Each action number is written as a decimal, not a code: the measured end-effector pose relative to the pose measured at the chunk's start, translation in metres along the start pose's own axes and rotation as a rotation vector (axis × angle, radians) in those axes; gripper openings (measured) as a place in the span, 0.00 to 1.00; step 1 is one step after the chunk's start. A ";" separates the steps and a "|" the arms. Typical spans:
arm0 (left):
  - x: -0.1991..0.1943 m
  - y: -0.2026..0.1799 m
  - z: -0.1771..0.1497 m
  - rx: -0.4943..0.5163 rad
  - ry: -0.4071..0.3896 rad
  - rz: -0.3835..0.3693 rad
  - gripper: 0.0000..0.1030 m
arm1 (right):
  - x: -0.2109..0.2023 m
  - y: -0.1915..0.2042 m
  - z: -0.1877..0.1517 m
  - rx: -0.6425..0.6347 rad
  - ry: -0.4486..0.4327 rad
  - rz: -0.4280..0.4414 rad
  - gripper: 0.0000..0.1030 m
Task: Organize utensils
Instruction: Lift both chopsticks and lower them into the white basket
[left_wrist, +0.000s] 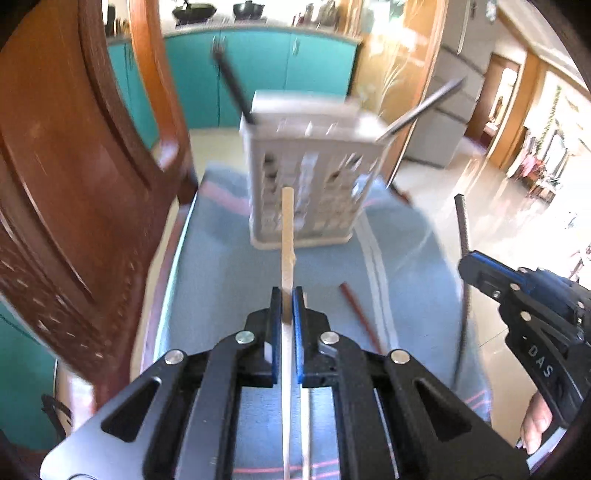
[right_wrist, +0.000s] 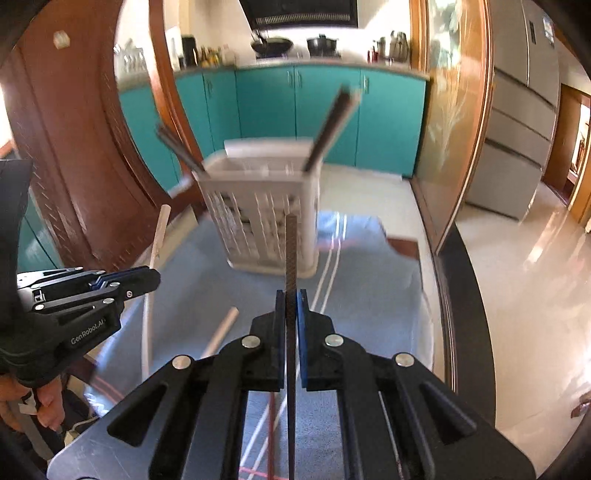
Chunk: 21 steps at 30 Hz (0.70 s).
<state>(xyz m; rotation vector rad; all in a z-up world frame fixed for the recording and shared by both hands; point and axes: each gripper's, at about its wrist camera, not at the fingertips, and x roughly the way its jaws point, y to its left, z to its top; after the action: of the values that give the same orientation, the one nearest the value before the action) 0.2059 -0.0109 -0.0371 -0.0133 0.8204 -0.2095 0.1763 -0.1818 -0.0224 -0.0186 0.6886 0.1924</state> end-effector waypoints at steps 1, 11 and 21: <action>-0.008 -0.001 0.005 0.004 -0.015 -0.013 0.06 | -0.011 0.000 0.004 0.000 -0.024 0.007 0.06; -0.096 0.007 0.076 0.011 -0.235 -0.081 0.06 | -0.081 0.000 0.076 -0.024 -0.242 0.062 0.06; -0.114 0.014 0.167 -0.085 -0.476 0.011 0.07 | -0.084 0.004 0.162 0.036 -0.406 0.040 0.06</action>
<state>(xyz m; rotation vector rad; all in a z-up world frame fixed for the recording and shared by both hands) 0.2538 0.0133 0.1582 -0.1338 0.3540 -0.1522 0.2137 -0.1793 0.1560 0.0670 0.2873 0.2142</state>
